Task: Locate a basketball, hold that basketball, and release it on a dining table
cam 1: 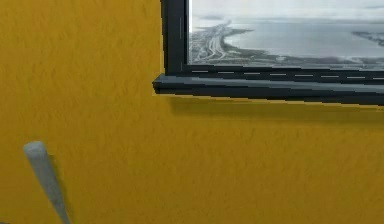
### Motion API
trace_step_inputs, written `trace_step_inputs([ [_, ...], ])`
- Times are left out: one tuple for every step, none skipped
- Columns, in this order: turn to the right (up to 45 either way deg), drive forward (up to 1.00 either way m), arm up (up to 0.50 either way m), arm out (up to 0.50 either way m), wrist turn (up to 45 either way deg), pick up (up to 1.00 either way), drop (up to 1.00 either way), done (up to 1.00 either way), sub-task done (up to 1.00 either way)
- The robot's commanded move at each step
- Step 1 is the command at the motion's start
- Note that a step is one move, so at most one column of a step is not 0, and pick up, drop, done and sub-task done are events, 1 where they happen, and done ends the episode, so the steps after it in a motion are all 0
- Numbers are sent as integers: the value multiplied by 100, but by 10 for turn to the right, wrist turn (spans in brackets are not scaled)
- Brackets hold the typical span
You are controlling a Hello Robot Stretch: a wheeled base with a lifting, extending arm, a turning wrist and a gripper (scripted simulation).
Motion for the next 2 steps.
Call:
trace_step_inputs([
  [0,0,0,0,450,0,0,0,0],
  [0,0,0,0,240,0,0,0,0],
])
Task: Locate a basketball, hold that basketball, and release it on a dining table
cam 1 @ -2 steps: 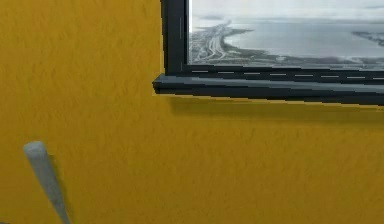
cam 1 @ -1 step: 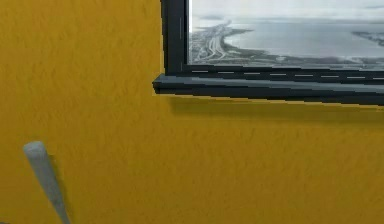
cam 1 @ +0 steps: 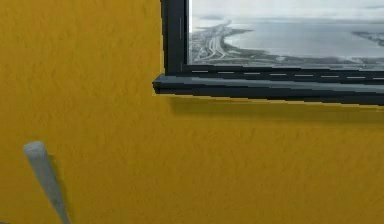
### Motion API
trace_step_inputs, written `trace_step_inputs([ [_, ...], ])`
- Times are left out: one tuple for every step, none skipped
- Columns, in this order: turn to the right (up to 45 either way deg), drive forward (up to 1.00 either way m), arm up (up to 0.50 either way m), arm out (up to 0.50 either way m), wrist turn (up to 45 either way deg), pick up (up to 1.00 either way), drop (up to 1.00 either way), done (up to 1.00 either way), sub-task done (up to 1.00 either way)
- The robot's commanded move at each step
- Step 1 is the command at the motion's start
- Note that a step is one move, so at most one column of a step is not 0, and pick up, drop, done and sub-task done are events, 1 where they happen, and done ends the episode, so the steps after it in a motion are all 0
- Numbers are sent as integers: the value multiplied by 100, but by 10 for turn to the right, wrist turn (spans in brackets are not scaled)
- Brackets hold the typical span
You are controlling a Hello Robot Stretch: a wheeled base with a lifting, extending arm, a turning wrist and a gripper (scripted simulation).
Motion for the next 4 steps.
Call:
trace_step_inputs([
  [0,0,-30,0,0,0,0,0,0],
  [0,0,0,0,0,100,0,0,0],
  [0,0,10,0,0,0,0,0,0],
  [0,0,50,0,0,0,0,0,0],
])
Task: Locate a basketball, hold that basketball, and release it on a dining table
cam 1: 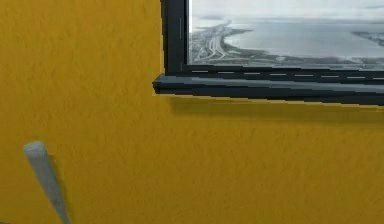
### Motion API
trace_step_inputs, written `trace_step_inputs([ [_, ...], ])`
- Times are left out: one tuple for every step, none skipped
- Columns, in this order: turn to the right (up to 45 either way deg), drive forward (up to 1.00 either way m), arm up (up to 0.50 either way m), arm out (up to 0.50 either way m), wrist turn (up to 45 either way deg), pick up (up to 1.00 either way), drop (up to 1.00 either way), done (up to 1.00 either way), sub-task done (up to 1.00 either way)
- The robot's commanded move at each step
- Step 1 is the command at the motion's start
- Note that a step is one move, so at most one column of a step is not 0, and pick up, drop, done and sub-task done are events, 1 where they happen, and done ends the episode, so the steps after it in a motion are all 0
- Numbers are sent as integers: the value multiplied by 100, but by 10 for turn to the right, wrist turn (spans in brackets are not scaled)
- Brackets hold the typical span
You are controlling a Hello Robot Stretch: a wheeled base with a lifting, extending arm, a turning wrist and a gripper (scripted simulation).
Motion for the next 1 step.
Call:
trace_step_inputs([
  [0,0,6,0,0,0,0,0,0],
])
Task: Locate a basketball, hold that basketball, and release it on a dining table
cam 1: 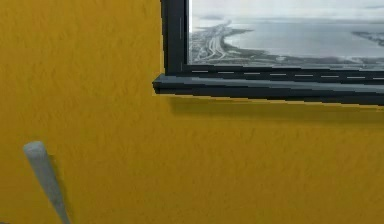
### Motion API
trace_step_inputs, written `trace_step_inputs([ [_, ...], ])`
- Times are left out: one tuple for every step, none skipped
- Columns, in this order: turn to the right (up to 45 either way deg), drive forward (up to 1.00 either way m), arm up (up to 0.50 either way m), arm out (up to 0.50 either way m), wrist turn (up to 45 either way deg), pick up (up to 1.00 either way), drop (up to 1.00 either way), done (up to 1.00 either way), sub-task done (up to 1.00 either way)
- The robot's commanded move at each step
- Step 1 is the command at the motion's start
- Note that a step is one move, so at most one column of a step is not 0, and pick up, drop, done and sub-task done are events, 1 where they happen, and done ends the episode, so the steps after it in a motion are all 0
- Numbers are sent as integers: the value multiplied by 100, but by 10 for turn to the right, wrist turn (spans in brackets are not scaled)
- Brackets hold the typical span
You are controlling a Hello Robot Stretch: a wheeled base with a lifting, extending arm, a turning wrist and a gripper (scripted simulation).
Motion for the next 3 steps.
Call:
trace_step_inputs([
  [0,0,0,0,-450,0,0,0,0],
  [0,0,0,0,-450,0,0,0,0],
  [0,0,0,0,-180,0,0,0,0],
])
